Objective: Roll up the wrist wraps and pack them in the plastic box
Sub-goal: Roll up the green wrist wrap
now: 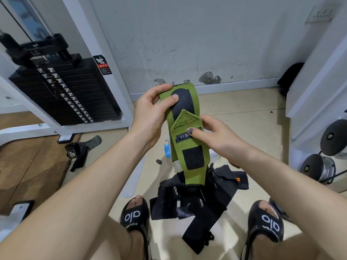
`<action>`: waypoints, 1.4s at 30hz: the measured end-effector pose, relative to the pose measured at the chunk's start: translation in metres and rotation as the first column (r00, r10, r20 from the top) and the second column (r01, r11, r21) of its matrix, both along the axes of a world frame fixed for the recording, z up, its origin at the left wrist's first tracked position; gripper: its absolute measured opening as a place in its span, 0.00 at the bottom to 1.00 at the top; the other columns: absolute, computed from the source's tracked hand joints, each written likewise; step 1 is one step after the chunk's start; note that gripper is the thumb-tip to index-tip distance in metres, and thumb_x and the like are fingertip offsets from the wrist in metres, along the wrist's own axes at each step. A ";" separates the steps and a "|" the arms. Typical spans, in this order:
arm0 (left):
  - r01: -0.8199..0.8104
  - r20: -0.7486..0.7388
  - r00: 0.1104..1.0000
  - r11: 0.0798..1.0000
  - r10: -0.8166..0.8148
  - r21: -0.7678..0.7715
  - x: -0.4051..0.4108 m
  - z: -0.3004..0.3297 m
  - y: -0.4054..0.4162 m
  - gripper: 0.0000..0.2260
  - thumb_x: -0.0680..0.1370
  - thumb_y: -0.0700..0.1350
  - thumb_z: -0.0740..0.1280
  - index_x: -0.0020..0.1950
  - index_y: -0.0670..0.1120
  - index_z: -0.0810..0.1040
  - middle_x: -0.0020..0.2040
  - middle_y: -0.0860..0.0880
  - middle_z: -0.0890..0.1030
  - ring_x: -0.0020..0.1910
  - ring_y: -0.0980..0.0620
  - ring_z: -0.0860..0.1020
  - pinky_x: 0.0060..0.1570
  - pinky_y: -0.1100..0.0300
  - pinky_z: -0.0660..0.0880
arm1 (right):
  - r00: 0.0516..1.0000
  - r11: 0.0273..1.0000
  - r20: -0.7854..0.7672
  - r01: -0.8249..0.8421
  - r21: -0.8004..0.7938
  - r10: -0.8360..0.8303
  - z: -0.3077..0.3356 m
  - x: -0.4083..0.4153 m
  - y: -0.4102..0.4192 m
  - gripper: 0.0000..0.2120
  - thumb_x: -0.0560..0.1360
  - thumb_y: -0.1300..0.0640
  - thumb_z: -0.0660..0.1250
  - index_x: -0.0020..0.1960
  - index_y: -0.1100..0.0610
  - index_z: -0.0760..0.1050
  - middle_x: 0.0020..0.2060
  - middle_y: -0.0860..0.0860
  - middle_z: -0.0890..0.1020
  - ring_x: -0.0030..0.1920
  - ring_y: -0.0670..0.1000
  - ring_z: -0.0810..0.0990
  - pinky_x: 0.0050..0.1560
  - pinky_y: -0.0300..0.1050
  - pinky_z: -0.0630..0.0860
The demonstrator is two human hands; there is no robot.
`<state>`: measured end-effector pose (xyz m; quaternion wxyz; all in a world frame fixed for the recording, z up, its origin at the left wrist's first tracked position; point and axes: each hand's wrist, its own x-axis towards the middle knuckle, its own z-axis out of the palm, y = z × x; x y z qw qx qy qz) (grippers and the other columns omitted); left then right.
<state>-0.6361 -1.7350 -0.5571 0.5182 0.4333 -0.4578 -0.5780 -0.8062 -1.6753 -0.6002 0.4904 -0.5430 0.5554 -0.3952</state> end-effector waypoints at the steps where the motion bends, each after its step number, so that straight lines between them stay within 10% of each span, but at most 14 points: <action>1: -0.010 -0.012 1.000 1.000 0.010 0.012 0.000 0.000 0.000 0.15 0.79 0.34 0.71 0.65 0.41 0.79 0.51 0.44 0.85 0.45 0.50 0.85 0.45 0.58 0.82 | 1.000 1.000 0.019 -0.004 -0.001 0.004 0.001 0.002 0.001 0.08 0.79 0.51 0.71 0.56 0.51 0.80 0.53 0.57 0.86 0.55 0.49 0.84 0.65 0.61 0.77; 6: 0.007 -0.071 0.998 0.998 -0.002 0.068 -0.003 0.001 0.002 0.17 0.82 0.39 0.68 0.71 0.45 0.75 0.49 0.45 0.85 0.41 0.52 0.84 0.45 0.58 0.82 | 0.997 0.998 0.053 0.049 -0.037 -0.047 0.002 0.007 0.001 0.22 0.68 0.39 0.72 0.53 0.55 0.81 0.53 0.68 0.82 0.57 0.68 0.81 0.64 0.68 0.75; 13: 0.111 0.161 0.983 0.985 -0.089 -0.130 -0.010 -0.010 0.010 0.25 0.79 0.37 0.72 0.73 0.54 0.73 0.69 0.45 0.77 0.59 0.46 0.83 0.56 0.48 0.83 | 0.976 0.996 0.208 0.079 -0.037 -0.070 0.008 0.000 0.000 0.12 0.80 0.60 0.70 0.58 0.67 0.78 0.52 0.59 0.87 0.55 0.59 0.86 0.62 0.55 0.80; 19: -0.014 0.008 1.000 1.000 0.014 -0.019 -0.011 -0.009 0.007 0.21 0.81 0.36 0.69 0.72 0.51 0.72 0.59 0.40 0.83 0.47 0.48 0.85 0.45 0.55 0.82 | 0.978 0.999 0.205 0.038 0.030 -0.044 0.010 0.000 0.003 0.08 0.79 0.62 0.70 0.57 0.60 0.83 0.52 0.53 0.88 0.55 0.51 0.86 0.50 0.36 0.81; 42: -0.115 0.033 0.993 0.987 0.112 0.116 0.005 0.002 -0.006 0.14 0.83 0.39 0.66 0.69 0.48 0.73 0.37 0.49 0.83 0.33 0.52 0.81 0.33 0.57 0.79 | 0.973 0.975 0.164 -0.182 0.129 0.161 -0.001 0.009 0.011 0.11 0.82 0.54 0.68 0.60 0.60 0.81 0.54 0.52 0.87 0.55 0.51 0.86 0.57 0.44 0.81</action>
